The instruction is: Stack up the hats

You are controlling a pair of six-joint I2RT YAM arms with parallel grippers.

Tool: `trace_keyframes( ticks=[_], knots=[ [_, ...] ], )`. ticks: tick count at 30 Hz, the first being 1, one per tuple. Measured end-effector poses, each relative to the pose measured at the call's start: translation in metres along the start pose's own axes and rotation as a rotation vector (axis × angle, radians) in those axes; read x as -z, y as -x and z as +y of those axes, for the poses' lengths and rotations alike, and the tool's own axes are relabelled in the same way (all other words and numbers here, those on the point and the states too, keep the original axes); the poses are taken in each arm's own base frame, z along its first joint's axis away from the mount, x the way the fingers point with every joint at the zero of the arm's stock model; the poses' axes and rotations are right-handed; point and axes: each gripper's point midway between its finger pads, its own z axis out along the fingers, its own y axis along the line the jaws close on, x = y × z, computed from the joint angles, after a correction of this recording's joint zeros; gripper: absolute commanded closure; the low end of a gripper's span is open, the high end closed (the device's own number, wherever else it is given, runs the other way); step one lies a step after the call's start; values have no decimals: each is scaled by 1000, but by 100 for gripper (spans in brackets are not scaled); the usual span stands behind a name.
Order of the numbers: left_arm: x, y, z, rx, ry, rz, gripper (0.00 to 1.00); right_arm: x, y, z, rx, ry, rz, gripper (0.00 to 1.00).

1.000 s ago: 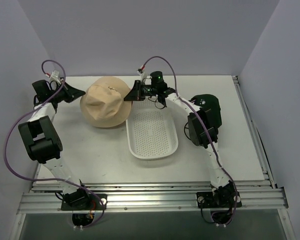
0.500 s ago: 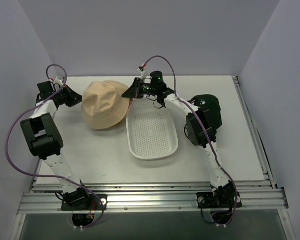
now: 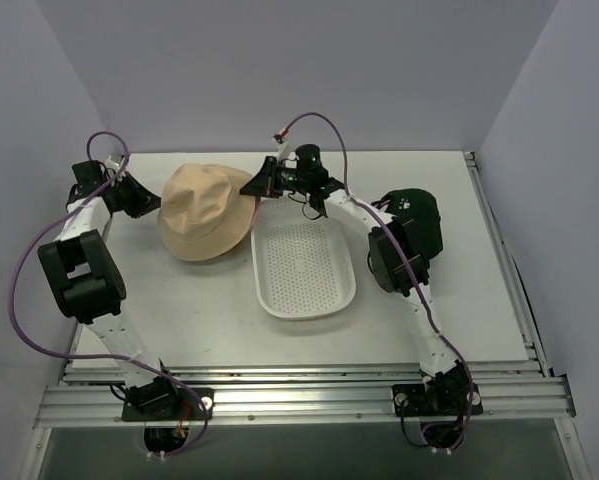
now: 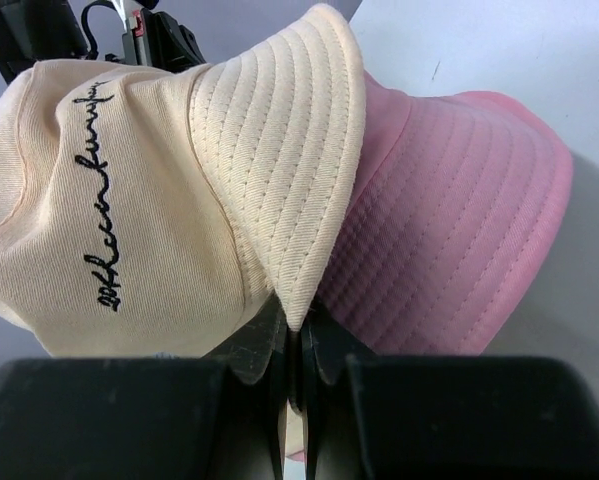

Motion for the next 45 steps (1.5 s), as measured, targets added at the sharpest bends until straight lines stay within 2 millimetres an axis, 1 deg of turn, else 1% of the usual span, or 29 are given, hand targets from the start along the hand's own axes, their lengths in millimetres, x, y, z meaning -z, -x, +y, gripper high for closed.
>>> trace_keyframes(
  ticks=[3, 4, 6, 7, 9, 10, 11, 13, 14, 16, 18, 19, 21, 23, 26, 29, 33, 38, 40, 42, 45],
  knots=[
    [2, 1, 5, 20, 47, 8, 97, -2, 0, 0, 2, -6, -4, 100],
    [2, 3, 20, 10, 127, -9, 98, -1, -2, -3, -2, -19, 0, 100],
    [8, 0, 65, 40, 286, -11, 98, 0, -7, -15, -18, -58, 13, 100],
    [13, -5, 87, 62, 356, -2, 98, 0, -11, -20, -24, -73, 20, 100],
    [28, -24, 126, 117, 489, 30, 98, 0, -20, -30, -38, -103, 38, 100],
    [36, -33, 140, 141, 539, 45, 98, 0, -24, -33, -39, -113, 42, 100],
    [42, -41, 150, 155, 569, 55, 98, 0, -30, -35, -41, -120, 47, 100],
    [52, -56, 156, 177, 599, 72, 98, -2, -40, -35, -43, -127, 55, 100],
    [57, -61, 154, 183, 605, 76, 98, -3, -42, -34, -42, -126, 57, 100],
    [63, -60, 141, 178, 566, 51, 92, -6, -46, -30, -36, -121, 56, 100],
    [64, -48, 120, 157, 476, -10, 87, -8, -48, -28, -34, -118, 59, 100],
    [65, -39, 106, 143, 416, -49, 83, -8, -49, -27, -34, -117, 60, 100],
    [67, -25, 81, 114, 315, -112, 80, -8, -49, -27, -33, -117, 62, 100],
    [70, -11, 58, 81, 222, -157, 73, -8, -49, -27, -31, -119, 64, 100],
    [71, 3, 34, 41, 106, -194, 63, -7, -46, -26, -24, -124, 70, 100],
    [70, 8, 15, 20, 10, -199, 55, -6, -43, -25, -22, -129, 75, 100],
    [70, 15, -8, -22, -90, -209, 50, -4, -43, -25, -23, -129, 84, 100],
    [66, 28, -41, -97, -190, -211, 48, -3, -43, -25, -18, -124, 88, 100],
    [62, 29, -48, -116, -209, -206, 48, -3, -43, -25, -17, -122, 89, 100],
    [55, 25, -52, -123, -223, -188, 48, -3, -43, -24, -17, -120, 91, 100],
    [44, 18, -46, -109, -225, -158, 48, -3, -43, -24, -15, -118, 93, 100]
  ],
)
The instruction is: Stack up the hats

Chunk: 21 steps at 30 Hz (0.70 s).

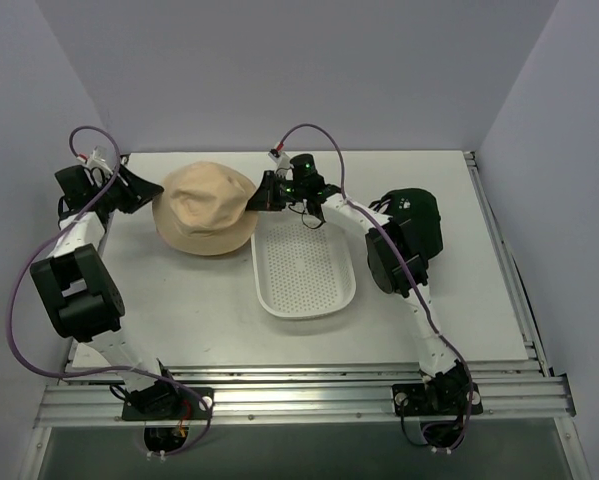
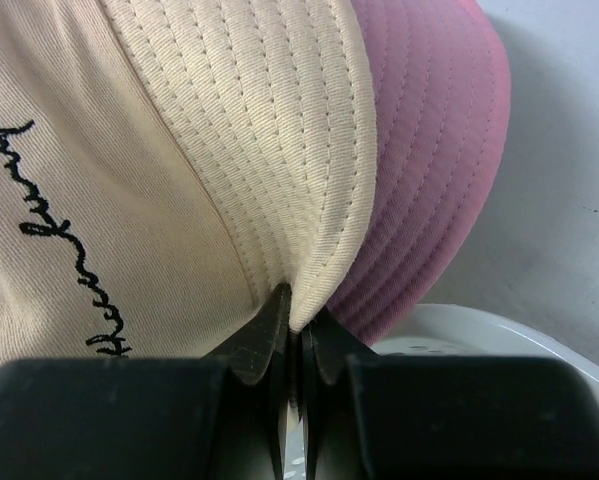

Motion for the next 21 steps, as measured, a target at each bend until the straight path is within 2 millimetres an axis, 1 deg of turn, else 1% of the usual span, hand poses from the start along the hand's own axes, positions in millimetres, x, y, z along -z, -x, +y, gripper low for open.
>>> trace_keyframes(
  ticks=[4, 7, 9, 11, 12, 13, 14, 17, 21],
  knots=[
    [-9, -11, 16, 35, 9, 33, 48, 0, 0, -1, 7, 0, 0, 100],
    [-12, -13, 16, 32, -8, 35, 48, 0, 0, -1, 9, -2, 2, 100],
    [-12, -10, 13, 20, -27, 25, 60, 0, 1, 0, 11, -2, 2, 100],
    [-13, -9, 11, 13, -45, 20, 74, 1, 1, 0, 11, -2, 2, 100],
    [-13, -8, 10, 9, -50, 15, 88, 1, 1, 0, 10, -2, 3, 100],
    [-13, -7, 10, 11, -51, 13, 95, 1, 1, 0, 9, -3, 3, 100],
    [-13, -7, 9, 11, -53, 11, 97, 1, 0, 0, 9, -3, 4, 100],
    [-15, -6, 11, 16, -56, 7, 98, 1, 1, 0, 8, -4, 4, 100],
    [-22, -16, 26, 51, -26, 32, 98, 2, 4, -2, 3, -5, -4, 99]
  ],
)
